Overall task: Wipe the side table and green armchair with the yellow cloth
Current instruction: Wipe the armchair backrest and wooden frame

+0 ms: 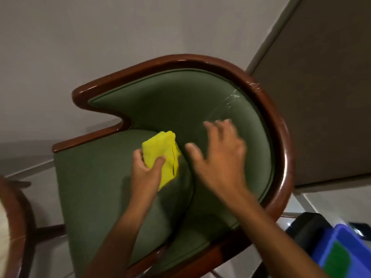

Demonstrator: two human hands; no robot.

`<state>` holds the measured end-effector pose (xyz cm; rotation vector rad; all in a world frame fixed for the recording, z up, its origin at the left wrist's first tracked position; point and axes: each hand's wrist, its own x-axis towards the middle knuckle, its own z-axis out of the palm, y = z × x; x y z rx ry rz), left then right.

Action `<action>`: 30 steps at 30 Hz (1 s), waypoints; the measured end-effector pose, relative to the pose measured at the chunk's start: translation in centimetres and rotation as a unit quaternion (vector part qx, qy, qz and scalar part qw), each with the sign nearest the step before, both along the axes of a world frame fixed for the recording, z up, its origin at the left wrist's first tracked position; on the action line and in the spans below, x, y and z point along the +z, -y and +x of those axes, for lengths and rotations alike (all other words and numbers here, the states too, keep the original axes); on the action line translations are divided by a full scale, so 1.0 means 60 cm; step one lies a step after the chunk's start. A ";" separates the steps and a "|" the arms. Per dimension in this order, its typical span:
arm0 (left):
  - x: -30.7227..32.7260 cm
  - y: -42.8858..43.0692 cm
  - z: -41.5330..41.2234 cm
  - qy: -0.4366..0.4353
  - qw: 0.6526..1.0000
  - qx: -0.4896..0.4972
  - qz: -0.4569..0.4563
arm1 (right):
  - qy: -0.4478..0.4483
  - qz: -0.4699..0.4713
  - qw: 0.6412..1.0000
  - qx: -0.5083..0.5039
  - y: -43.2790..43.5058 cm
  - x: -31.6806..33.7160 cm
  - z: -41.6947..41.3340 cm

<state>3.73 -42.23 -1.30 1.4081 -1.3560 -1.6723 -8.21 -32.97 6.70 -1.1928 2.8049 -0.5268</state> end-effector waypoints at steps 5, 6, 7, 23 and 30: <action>0.006 -0.096 -0.176 0.097 0.991 -0.092 -0.030 | -0.124 0.108 0.979 -0.118 -0.140 0.063 -0.190; -0.005 -0.124 -0.206 0.080 0.986 -0.147 -0.010 | -0.086 0.131 0.980 -0.120 -0.158 0.057 -0.213; -0.017 -0.148 -0.227 0.052 0.979 -0.197 0.005 | -0.030 0.134 0.985 -0.108 -0.169 0.047 -0.226; -0.052 0.011 -0.427 0.017 0.987 0.126 0.102 | 0.006 -0.020 0.995 -0.096 -0.162 -0.025 -0.175; -0.040 -0.150 -0.329 0.030 0.959 -0.174 -0.223 | 0.046 -0.060 0.993 -0.092 -0.162 -0.020 -0.177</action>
